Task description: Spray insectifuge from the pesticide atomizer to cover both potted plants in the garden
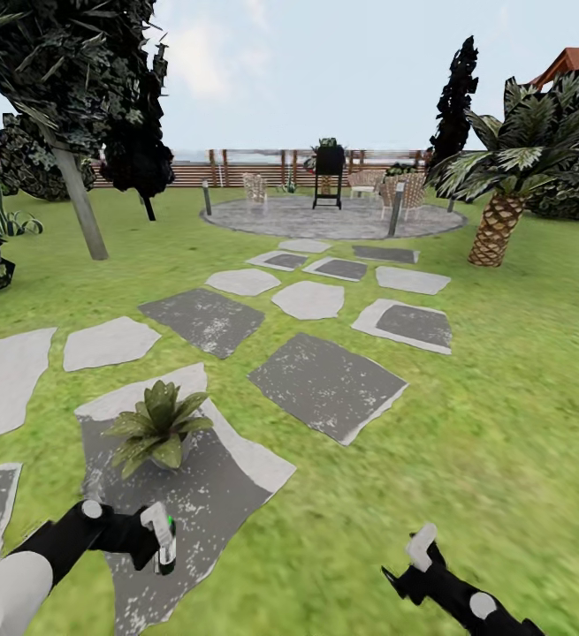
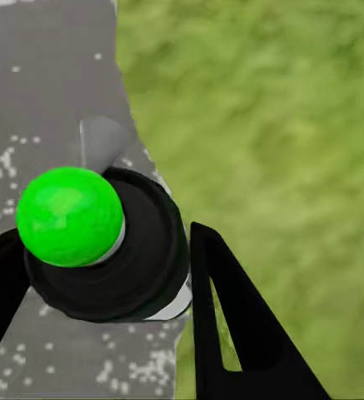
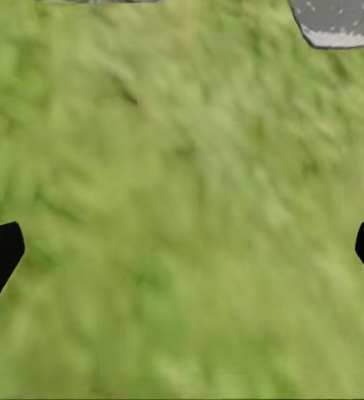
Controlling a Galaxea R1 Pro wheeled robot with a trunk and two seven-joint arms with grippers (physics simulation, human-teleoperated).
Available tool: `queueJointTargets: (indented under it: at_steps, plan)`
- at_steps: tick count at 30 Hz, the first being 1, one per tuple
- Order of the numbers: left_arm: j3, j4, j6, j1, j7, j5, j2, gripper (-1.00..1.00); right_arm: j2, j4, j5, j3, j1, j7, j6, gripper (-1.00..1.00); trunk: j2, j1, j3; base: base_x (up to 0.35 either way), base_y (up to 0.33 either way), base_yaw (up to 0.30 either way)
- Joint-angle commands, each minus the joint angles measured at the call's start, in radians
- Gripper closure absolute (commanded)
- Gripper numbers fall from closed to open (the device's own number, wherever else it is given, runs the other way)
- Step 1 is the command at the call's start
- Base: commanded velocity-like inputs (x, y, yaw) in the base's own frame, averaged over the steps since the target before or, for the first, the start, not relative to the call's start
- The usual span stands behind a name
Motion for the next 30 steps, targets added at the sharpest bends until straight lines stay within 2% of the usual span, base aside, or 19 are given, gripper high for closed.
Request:
queueJointTargets:
  at_steps: [1, 3, 5, 6, 8, 10, 16, 17, 19, 21, 24, 28, 30]
  plan:
    - [-0.003, 0.014, -0.048, 0.000, 0.005, -0.005, -0.003, 1.00, -0.005, -0.015, 0.010, 0.007, 0.000, 0.043, -0.002, -1.00, 0.000, 0.000, -0.001, 0.000, 0.000, 0.000]
    - [-0.006, 0.030, -0.098, 0.000, 0.006, -0.004, -0.013, 1.00, -0.010, -0.060, 0.051, 0.010, 0.000, 0.146, -0.002, -1.00, 0.000, 0.000, -0.001, 0.000, 0.000, 0.000]
    - [-0.009, 0.034, -0.114, 0.000, 0.006, -0.006, -0.024, 1.00, -0.011, -0.111, 0.098, 0.010, 0.000, 0.223, -0.001, -1.00, 0.000, 0.000, -0.001, 0.000, 0.000, 0.000]
    - [-0.010, 0.036, -0.119, 0.000, 0.006, -0.009, -0.038, 1.00, -0.011, -0.148, 0.130, 0.010, 0.000, 0.271, 0.000, -1.00, 0.000, 0.000, -0.001, 0.000, 0.000, 0.000]
    - [-0.012, 0.037, -0.123, 0.001, 0.005, -0.020, -0.058, 1.00, -0.010, -0.189, 0.159, 0.010, 0.000, 0.323, 0.002, -1.00, 0.000, 0.000, -0.001, 0.000, 0.000, 0.000]
    - [-0.013, 0.038, -0.123, 0.003, 0.004, -0.027, -0.070, 1.00, -0.007, -0.208, 0.168, 0.010, 0.000, 0.343, 0.002, -1.00, 0.000, 0.000, -0.001, 0.000, 0.000, 0.000]
    - [-0.013, 0.087, -0.124, 0.010, -0.002, -0.032, -0.077, 1.00, 0.006, -0.220, 0.171, 0.012, 0.000, 0.352, 0.001, -1.00, 0.000, 0.000, -0.001, 0.000, 0.000, 0.000]
    - [-0.013, 0.092, -0.125, 0.011, -0.002, -0.032, -0.077, 1.00, 0.012, -0.224, 0.171, 0.012, 0.000, 0.353, 0.001, 1.00, 0.000, 0.000, -0.001, 0.000, 0.000, 0.000]
    - [-0.013, 0.095, -0.126, 0.012, -0.002, -0.034, -0.078, 1.00, 0.022, -0.227, 0.171, 0.013, 0.000, 0.353, -0.001, 1.00, 0.000, 0.000, -0.001, 0.000, 0.000, 0.000]
    - [-0.013, 0.097, -0.128, 0.012, -0.002, -0.034, -0.076, 1.00, 0.046, -0.230, 0.172, 0.014, 0.000, 0.356, -0.002, 1.00, 0.000, 0.000, -0.001, 0.000, 0.000, 0.000]
    - [-0.013, 0.095, -0.131, 0.028, 0.000, -0.033, -0.075, 1.00, 0.099, -0.231, 0.209, 0.021, 0.000, 0.417, -0.002, 1.00, 0.000, 0.000, -0.001, 0.000, 0.000, 0.000]
    - [-0.015, 0.095, -0.131, 0.035, 0.001, -0.033, -0.079, 1.00, 0.167, -0.245, 0.246, 0.027, 0.000, 0.436, -0.002, 1.00, 0.000, 0.000, -0.001, 0.000, 0.000, 0.000]
    - [-0.034, 0.096, -0.131, 0.036, 0.001, -0.033, -0.087, 1.00, 0.191, -0.261, 0.254, 0.028, 0.000, 0.440, -0.002, 1.00, 0.000, 0.000, -0.001, 0.000, 0.000, 0.000]
